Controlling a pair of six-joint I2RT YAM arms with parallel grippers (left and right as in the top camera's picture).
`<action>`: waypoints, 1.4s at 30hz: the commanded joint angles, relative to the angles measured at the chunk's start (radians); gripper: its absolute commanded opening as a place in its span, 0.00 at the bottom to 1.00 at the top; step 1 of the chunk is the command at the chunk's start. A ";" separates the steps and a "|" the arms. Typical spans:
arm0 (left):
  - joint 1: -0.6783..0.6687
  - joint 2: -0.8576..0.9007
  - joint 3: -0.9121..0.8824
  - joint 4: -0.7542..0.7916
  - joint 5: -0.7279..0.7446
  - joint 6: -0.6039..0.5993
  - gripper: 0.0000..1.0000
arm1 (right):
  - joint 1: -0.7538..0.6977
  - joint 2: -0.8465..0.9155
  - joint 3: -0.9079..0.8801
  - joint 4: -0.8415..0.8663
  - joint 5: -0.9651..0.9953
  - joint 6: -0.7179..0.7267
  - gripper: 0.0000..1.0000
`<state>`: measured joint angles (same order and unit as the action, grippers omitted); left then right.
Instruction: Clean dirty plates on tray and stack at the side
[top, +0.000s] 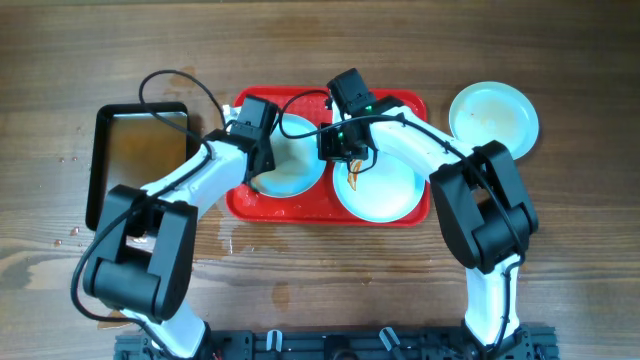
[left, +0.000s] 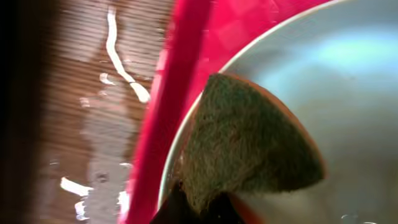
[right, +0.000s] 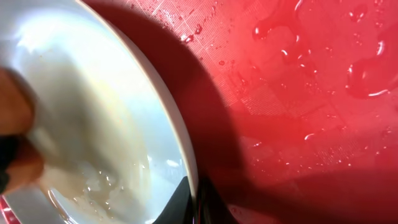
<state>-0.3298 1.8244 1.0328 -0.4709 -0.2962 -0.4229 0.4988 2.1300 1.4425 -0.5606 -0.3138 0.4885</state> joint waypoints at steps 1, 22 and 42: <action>0.007 -0.103 -0.018 -0.020 -0.185 0.032 0.04 | -0.005 0.015 -0.003 -0.005 0.056 -0.025 0.06; 0.601 -0.421 -0.018 -0.167 0.542 0.023 0.04 | 0.004 -0.330 0.045 -0.001 0.272 -0.354 0.04; 0.710 -0.421 -0.018 -0.187 0.544 0.023 0.04 | 0.467 -0.372 0.044 0.356 1.429 -1.271 0.04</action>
<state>0.3752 1.4082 1.0203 -0.6567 0.2317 -0.4046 0.9260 1.7756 1.4670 -0.2668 0.9234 -0.5301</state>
